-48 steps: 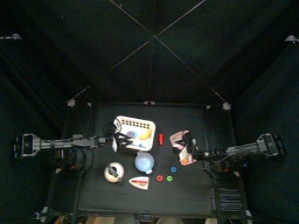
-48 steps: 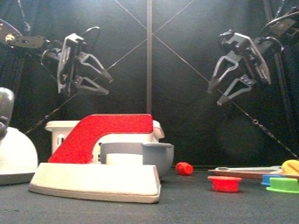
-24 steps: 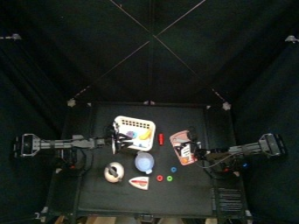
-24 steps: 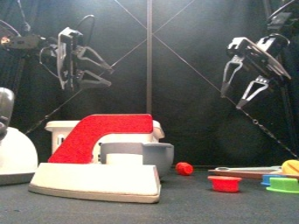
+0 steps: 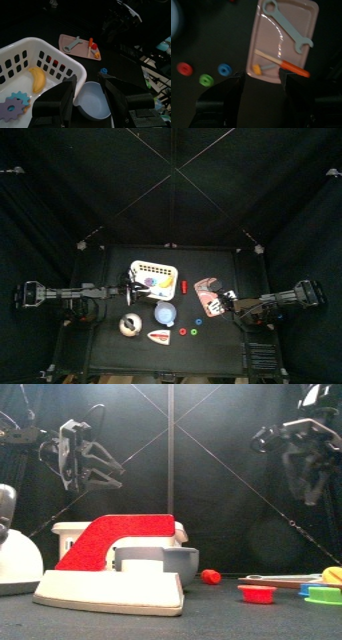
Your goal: Grab screwdriver
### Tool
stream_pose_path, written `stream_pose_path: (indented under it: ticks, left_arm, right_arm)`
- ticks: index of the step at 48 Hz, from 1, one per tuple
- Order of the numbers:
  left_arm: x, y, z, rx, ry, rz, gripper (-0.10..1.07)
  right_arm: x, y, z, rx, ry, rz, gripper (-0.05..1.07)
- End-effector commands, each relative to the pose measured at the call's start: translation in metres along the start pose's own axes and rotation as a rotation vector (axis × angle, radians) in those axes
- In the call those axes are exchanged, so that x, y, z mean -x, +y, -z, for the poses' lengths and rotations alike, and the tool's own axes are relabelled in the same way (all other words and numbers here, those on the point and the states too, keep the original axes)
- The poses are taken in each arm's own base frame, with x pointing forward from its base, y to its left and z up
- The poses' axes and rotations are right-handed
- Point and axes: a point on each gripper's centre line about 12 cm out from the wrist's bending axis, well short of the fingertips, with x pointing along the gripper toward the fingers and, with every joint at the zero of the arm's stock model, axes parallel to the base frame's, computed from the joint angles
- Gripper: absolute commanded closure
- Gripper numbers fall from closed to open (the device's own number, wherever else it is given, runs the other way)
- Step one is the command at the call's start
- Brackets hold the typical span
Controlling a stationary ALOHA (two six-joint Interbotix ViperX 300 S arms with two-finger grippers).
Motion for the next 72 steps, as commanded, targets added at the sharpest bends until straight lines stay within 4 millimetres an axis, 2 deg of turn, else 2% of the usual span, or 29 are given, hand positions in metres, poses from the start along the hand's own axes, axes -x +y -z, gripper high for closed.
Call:
stream_pose_path:
  ticks: [1,12,21,31,41,49,72]
  left_arm:
    - [0.000,-0.002,-0.004,-0.001,-0.019,0.010,0.18]
    - [0.000,0.000,-0.004,0.002,-0.019,0.003,0.18]
    - [0.001,0.000,-0.002,0.002,-0.014,0.001,0.18]
    - [0.001,0.001,-0.002,0.002,-0.014,-0.001,0.18]
    - [0.001,0.001,-0.002,0.002,-0.013,0.001,0.18]
    - [0.001,0.001,-0.002,0.002,-0.014,-0.001,0.18]
    - [0.002,0.002,0.001,0.003,-0.006,-0.003,0.18]
  right_arm:
    - [-0.006,-0.009,0.013,0.091,0.031,0.002,0.14]
    - [-0.015,-0.030,0.026,0.227,0.020,0.022,0.16]
    - [-0.042,-0.045,0.041,0.266,0.069,0.059,0.19]
    - [-0.050,-0.045,0.038,0.270,0.054,0.044,0.20]
    - [-0.059,-0.045,0.038,0.262,0.110,0.073,0.20]
    - [-0.067,-0.042,0.038,0.322,0.151,0.093,0.20]
    - [-0.084,-0.041,0.024,0.380,0.172,0.100,0.20]
